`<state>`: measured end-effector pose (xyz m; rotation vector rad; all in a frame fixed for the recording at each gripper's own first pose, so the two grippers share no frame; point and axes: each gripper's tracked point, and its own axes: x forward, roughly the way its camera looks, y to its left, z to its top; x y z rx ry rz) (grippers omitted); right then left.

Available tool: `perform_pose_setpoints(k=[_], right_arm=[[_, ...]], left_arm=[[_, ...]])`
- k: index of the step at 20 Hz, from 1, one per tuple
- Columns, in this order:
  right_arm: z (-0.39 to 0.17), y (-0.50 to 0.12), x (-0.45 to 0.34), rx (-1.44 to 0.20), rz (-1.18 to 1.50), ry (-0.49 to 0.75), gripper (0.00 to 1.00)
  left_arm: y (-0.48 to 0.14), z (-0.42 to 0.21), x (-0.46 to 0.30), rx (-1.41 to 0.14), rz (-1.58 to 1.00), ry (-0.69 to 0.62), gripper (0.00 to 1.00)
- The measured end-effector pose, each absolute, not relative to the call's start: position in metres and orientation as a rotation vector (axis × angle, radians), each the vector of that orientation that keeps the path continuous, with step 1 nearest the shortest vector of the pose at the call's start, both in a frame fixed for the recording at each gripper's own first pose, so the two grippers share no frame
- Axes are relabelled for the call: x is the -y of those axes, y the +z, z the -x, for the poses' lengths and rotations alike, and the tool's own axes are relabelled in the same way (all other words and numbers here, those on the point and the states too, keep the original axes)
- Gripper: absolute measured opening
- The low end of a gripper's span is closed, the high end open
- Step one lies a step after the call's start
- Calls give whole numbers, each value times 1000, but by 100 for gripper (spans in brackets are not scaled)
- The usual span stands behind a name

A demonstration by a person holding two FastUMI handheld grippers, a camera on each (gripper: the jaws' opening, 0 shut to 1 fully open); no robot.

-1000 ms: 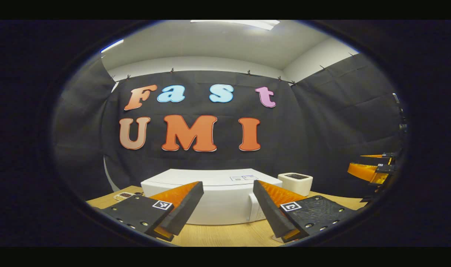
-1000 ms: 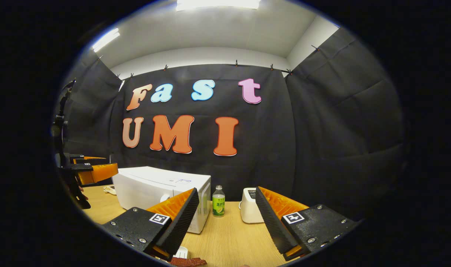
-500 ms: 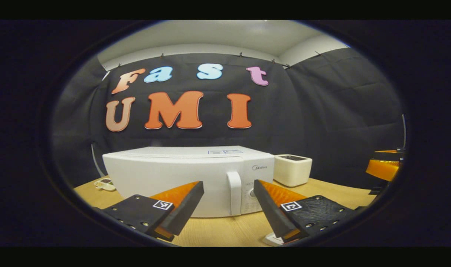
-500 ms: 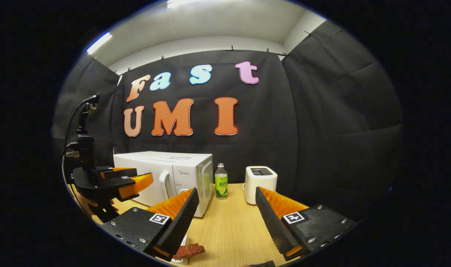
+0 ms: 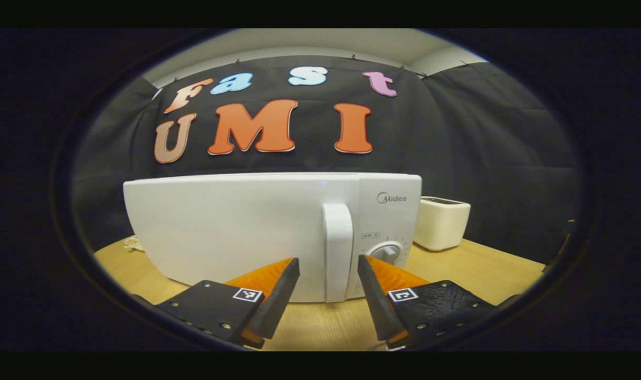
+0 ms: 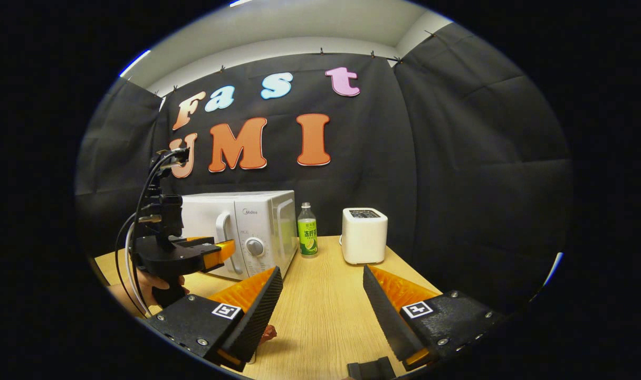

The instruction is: Open the microwave oven with the left hand, put the food in, and close the microwave oven.

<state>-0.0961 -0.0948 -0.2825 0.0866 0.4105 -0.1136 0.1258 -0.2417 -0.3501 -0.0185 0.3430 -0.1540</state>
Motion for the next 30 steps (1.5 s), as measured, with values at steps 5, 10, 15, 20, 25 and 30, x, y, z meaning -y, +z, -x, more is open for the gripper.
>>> perform_pose_setpoints(k=[5,10,15,20,25,30], right_arm=[[98,-293,100,-431,-99,-125,95],[101,-301,103,-448,-106,-135,95],[104,-305,102,-459,-111,-139,95],[107,-309,102,-466,-107,-141,95],[111,-313,95,-485,-103,-136,95],[112,-315,84,-494,-112,-122,95]], left_arm=[[-368,-130,253,-385,78,-163,44],[-370,-131,257,-385,35,-143,27],[-369,-129,257,-375,55,-140,13],[-363,-112,256,-338,39,-151,17],[-355,-80,247,-326,20,-191,17],[-344,-28,225,-313,38,-251,12]])
